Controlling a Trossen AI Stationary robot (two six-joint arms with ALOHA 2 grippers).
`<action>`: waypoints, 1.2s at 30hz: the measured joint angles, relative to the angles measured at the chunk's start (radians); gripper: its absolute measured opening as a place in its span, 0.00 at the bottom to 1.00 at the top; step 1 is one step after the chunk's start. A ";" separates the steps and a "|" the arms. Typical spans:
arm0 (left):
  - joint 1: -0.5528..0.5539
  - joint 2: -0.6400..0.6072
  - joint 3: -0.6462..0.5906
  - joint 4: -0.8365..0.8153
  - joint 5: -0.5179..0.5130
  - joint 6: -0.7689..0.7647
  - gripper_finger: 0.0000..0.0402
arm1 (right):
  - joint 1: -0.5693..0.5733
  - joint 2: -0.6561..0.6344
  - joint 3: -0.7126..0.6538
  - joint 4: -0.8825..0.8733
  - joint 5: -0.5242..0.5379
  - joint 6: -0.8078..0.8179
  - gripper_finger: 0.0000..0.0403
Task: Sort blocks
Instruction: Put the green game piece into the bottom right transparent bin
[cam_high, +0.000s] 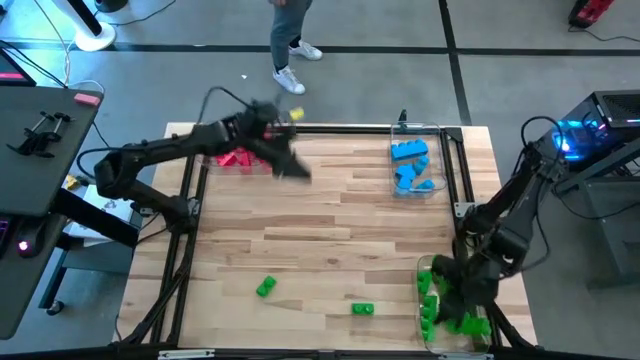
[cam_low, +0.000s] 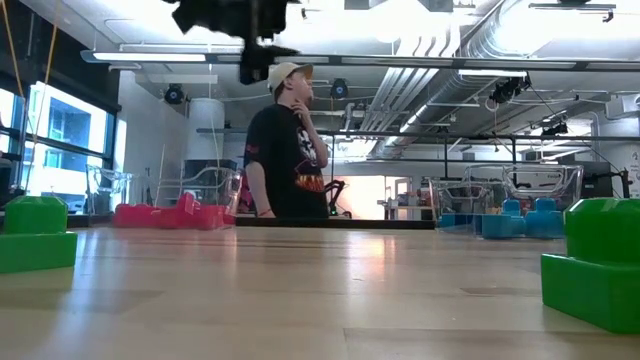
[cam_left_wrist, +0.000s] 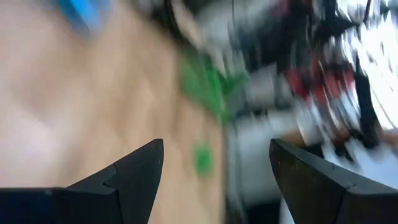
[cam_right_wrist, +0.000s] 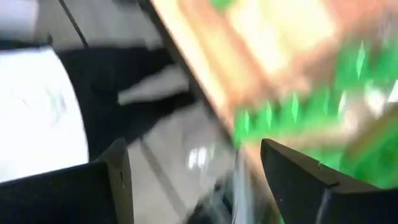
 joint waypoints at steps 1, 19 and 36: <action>-0.052 0.000 0.000 -0.074 0.018 -0.001 0.70 | -0.023 -0.003 0.000 -0.002 0.046 -0.058 0.56; -0.999 0.003 -0.211 -0.354 -0.659 -0.904 0.70 | -0.356 0.022 0.000 0.509 0.294 -0.575 0.56; -1.055 0.066 -0.274 -0.236 -0.923 -0.988 0.70 | -0.234 0.412 0.175 1.099 0.591 -0.563 0.56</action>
